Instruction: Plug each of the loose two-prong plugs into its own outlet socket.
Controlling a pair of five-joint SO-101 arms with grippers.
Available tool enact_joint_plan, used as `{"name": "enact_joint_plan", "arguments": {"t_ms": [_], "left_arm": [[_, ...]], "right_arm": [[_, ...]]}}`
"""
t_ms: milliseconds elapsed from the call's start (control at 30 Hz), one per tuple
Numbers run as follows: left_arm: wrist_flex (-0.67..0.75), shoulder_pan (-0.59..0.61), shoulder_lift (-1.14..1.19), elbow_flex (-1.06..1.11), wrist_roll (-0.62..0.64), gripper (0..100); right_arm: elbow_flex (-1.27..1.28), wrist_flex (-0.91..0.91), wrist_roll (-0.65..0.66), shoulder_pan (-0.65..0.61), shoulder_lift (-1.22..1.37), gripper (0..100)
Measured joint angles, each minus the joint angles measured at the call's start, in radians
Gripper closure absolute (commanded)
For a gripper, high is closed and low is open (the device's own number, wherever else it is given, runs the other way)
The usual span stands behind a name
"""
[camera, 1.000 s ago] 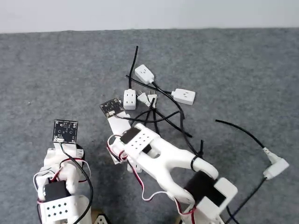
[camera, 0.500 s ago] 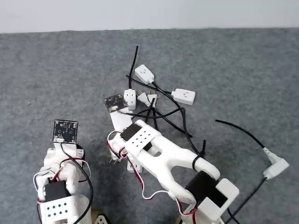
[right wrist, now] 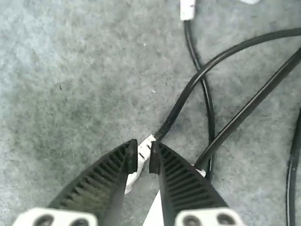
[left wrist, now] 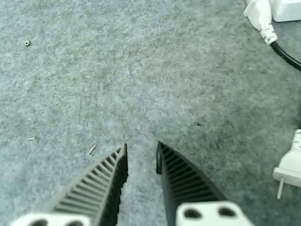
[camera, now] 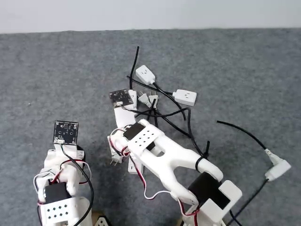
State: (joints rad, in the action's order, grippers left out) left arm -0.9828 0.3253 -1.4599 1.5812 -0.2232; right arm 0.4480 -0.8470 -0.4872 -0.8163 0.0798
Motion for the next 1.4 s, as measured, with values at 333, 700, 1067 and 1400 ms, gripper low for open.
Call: {"name": "enact_joint_plan", "arguments": {"t_ms": [333,700,1067,1400], "left_arm": [[0.000,0.000,0.000,0.000,0.000,90],[0.000,0.000,0.000,0.000,0.000,90],[0.000,0.000,0.000,0.000,0.000,90],[0.000,0.000,0.000,0.000,0.000,90]], "right_arm": [[-0.138,-0.091,-0.032,0.000,0.161,89.0],[-0.192,-0.117,-0.037,-0.011,0.212,89.5],[-0.275,-0.183,-0.029,-0.021,0.282,89.7],[-0.446,-0.328,-0.009,-0.028,0.394,99.2]]}}
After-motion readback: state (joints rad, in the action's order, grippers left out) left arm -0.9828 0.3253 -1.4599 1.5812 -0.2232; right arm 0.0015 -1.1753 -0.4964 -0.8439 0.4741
